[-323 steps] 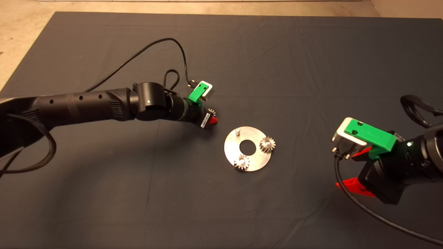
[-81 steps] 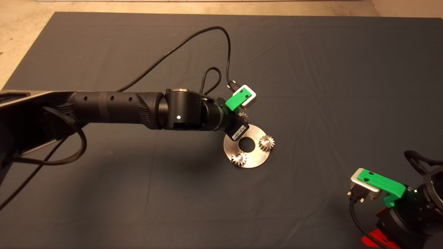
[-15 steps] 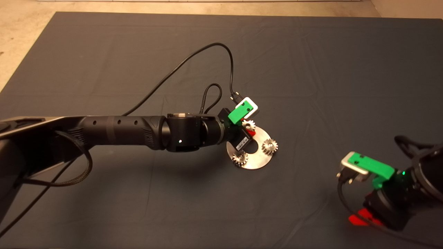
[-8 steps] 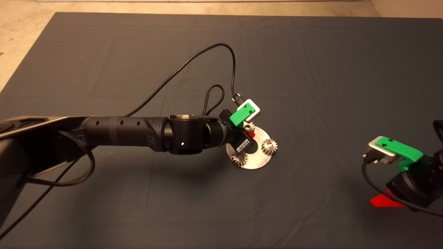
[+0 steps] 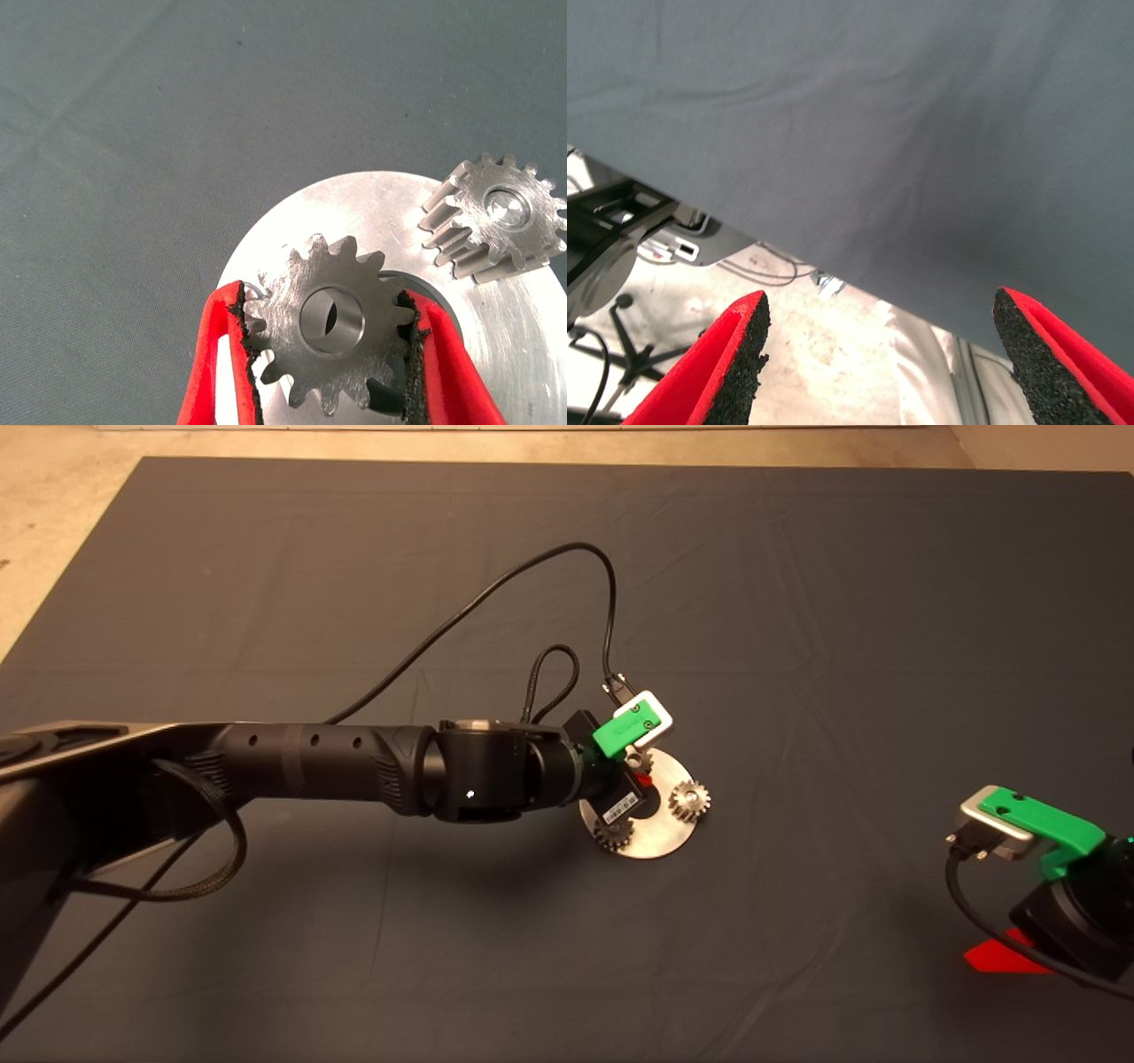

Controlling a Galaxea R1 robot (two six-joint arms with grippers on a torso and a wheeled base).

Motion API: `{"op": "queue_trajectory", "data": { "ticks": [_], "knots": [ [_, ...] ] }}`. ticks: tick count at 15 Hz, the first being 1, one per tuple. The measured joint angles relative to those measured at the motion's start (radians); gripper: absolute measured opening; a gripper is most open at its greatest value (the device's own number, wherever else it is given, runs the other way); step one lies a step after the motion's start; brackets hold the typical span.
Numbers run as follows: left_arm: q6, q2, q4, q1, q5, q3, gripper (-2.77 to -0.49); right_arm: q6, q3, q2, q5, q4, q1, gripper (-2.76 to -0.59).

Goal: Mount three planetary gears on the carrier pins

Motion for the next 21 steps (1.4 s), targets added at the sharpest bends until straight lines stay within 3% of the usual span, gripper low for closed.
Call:
{"op": "queue_trajectory", "data": {
  "ticks": [2, 5, 8, 15, 20, 21],
  "knots": [
    [0.006, 0.007, -0.05, -0.024, 0.018, -0.008, -2.69, 0.0, 0.011, 0.0, 0.0, 0.0, -0.018, -1.5],
    [0.03, 0.018, -0.087, -0.037, 0.014, -0.028, -2.69, 0.0, 0.019, -0.003, 0.0, 0.0, -0.033, -1.5],
    [0.07, 0.038, -0.15, -0.063, 0.017, -0.058, -2.69, 0.0, 0.022, -0.003, 0.0, 0.0, -0.056, -1.5],
    [0.079, 0.038, -0.168, -0.07, 0.009, -0.071, -2.69, 0.0, 0.029, -0.005, 0.0, 0.0, -0.083, -1.5],
    [0.093, 0.038, -0.197, -0.081, 0.009, -0.08, -2.69, 0.0, 0.03, -0.005, -0.001, -0.002, -0.103, -1.5],
    [0.116, 0.038, -0.219, -0.089, 0.005, -0.089, -2.69, 0.0, 0.03, -0.005, 0.0, -0.003, -0.103, -1.5]
  ]
}}
